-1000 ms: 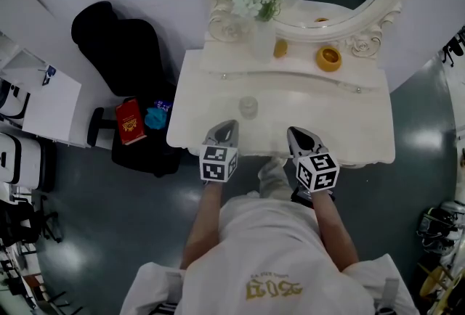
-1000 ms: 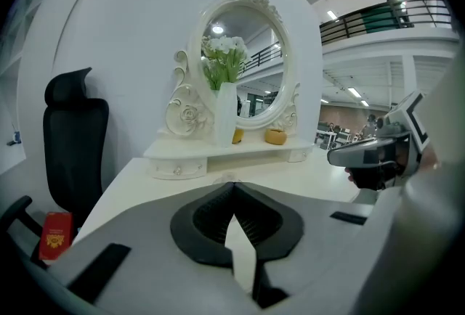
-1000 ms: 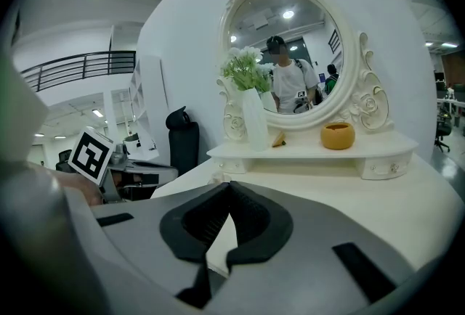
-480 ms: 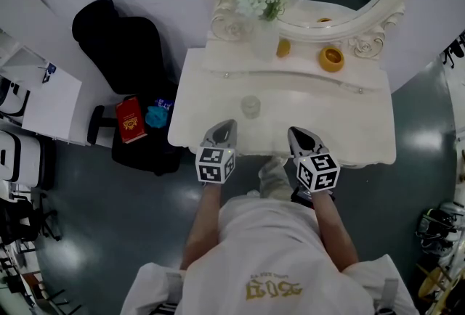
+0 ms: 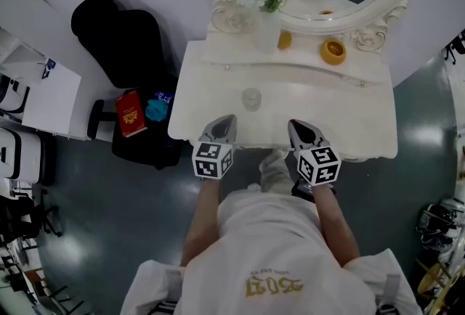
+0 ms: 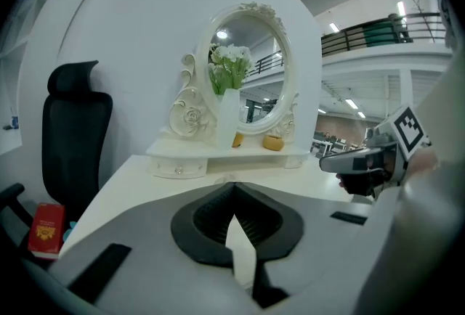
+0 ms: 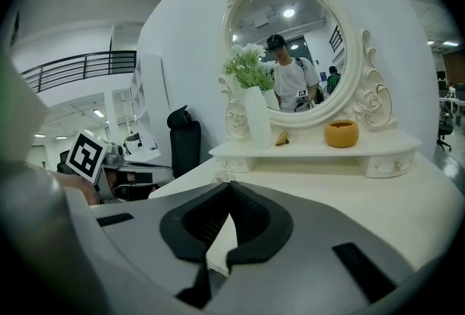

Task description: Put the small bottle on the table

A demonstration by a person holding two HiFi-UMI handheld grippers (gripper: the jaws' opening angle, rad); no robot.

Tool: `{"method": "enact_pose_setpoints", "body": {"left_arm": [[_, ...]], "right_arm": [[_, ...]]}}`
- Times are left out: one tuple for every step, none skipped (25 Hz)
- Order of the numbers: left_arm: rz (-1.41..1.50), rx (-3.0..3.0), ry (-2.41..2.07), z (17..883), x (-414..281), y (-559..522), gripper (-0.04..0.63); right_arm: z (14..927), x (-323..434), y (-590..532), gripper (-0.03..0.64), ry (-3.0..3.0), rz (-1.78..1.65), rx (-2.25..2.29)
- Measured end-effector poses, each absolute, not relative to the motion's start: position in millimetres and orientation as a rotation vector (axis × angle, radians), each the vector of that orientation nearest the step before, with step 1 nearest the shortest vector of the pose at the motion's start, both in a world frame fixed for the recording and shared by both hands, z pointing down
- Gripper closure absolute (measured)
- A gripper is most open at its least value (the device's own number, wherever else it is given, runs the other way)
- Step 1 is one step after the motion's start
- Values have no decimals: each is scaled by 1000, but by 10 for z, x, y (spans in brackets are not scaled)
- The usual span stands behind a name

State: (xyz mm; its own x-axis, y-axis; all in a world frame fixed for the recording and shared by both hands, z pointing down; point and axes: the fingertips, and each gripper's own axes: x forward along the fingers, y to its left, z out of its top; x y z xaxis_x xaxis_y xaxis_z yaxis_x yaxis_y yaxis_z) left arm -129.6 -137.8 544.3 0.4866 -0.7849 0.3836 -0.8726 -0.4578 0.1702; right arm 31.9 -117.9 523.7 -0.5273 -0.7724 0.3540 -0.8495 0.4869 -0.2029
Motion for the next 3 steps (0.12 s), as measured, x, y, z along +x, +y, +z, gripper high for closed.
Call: {"method": "enact_pose_setpoints", "body": {"left_arm": [[366,2396,-1404,5450,-1311,-1377,580],[368,2394,-1413,5456,-1324,-1376,580],[367,2392,-1422,5462,-1336,-1376,580]], "right_arm": [[5241,321,-1178,604,-2517,525,1395],[5246,324,-1177,603,-2518,524,1395],[5251,328,-1176,604,-2518,524,1395]]}}
